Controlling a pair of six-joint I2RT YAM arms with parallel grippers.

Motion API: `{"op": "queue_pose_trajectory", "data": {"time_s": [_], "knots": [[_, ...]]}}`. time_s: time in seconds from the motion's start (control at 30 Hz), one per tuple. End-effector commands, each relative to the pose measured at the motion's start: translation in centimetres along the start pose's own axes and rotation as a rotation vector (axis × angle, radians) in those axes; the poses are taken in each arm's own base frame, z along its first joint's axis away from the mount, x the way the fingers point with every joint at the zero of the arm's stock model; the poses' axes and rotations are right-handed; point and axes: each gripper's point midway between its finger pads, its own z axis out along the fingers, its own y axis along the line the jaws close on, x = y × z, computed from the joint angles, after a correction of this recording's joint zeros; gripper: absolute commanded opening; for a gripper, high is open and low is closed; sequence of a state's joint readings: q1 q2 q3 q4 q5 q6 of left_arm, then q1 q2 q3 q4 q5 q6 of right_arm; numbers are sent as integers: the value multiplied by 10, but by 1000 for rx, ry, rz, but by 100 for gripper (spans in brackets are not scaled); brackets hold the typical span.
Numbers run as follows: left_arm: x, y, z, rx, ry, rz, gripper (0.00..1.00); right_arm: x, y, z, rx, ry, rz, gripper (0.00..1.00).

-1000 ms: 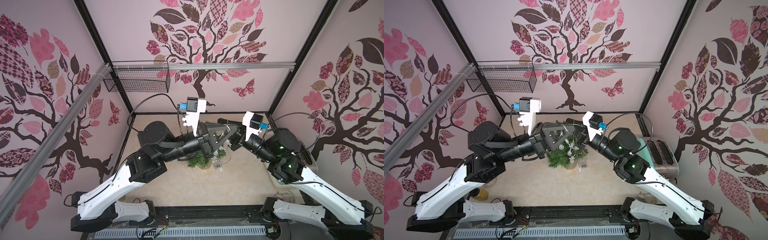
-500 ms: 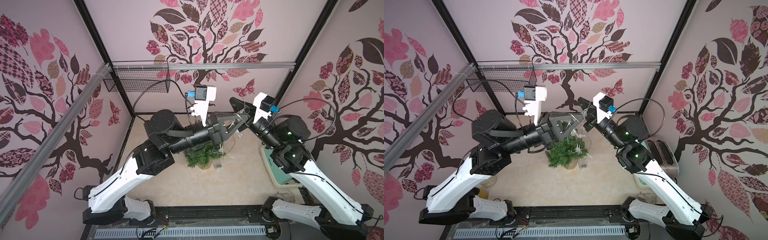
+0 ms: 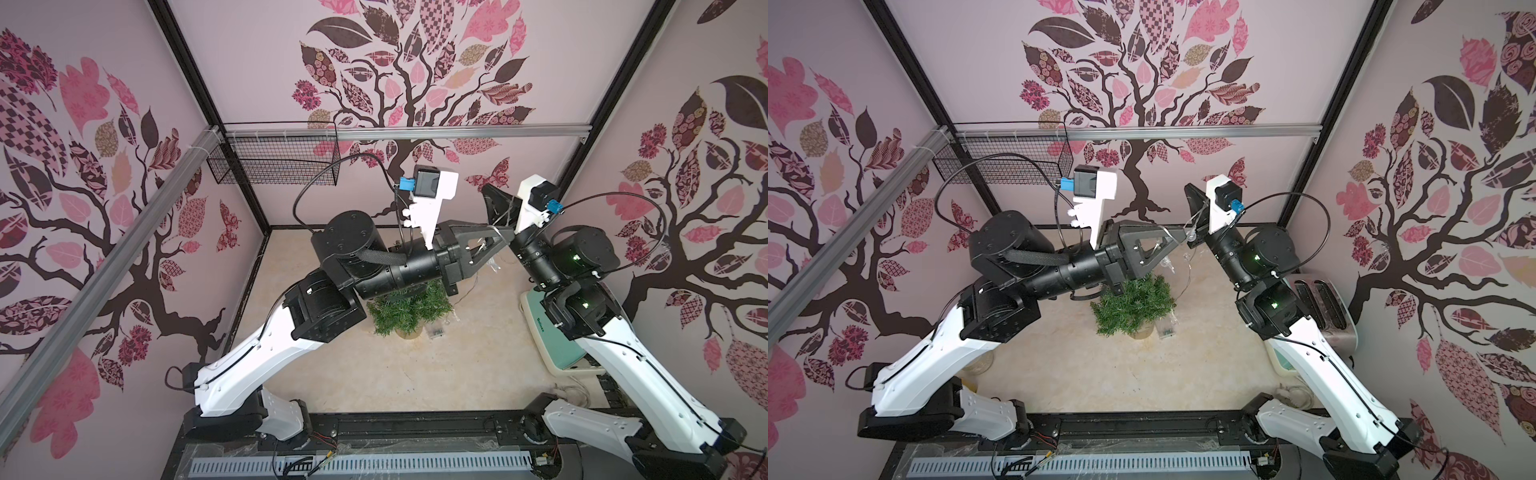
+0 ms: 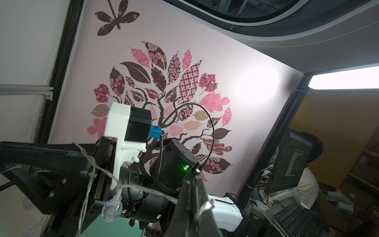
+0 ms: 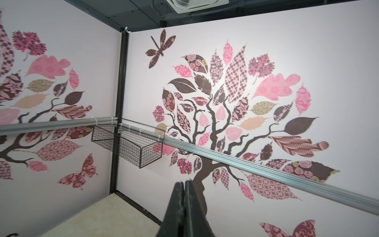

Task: Remove string lights from the small christmas tree
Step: Place the light string at the center of the board.

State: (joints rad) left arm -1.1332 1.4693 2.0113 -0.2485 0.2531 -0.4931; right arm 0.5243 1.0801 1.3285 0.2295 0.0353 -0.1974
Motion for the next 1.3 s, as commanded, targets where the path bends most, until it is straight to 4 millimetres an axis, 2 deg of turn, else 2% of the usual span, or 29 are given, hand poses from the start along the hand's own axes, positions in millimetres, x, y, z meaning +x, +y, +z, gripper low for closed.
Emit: {"op": "queue_pose_trajectory", "data": {"time_s": [0.0, 0.23, 0.3, 0.47, 0.6, 0.73, 0.87, 0.97, 1.03, 1.1, 1.27], "knots": [[1, -11, 2, 51, 22, 27, 0, -4, -29, 2, 92, -30, 32, 0], [16, -5, 9, 53, 67, 41, 0, 26, -81, 3, 248, 28, 59, 0], [21, -2, 10, 47, 78, 43, 0, 31, -90, 0, 285, 46, 49, 0], [38, 5, 9, 39, 114, 40, 0, 39, -80, -9, 239, 67, 91, 0], [67, 21, 11, 16, 165, 12, 0, 55, -77, -25, 245, 121, 151, 0], [90, 37, 13, -21, 206, -5, 0, 92, -59, -41, 184, 204, 270, 0], [110, 53, 16, -68, 241, -22, 0, 142, -47, -54, 166, 307, 374, 0], [123, 62, 19, -85, 262, -40, 0, 162, -44, -62, 169, 343, 387, 0], [124, 63, 19, -89, 260, -43, 0, 162, -43, -63, 161, 347, 378, 0], [123, 63, 19, -93, 259, -41, 0, 149, -41, -60, 140, 323, 369, 0], [111, 56, 18, -81, 245, -28, 0, 92, -37, -33, 59, 230, 342, 0]]}}
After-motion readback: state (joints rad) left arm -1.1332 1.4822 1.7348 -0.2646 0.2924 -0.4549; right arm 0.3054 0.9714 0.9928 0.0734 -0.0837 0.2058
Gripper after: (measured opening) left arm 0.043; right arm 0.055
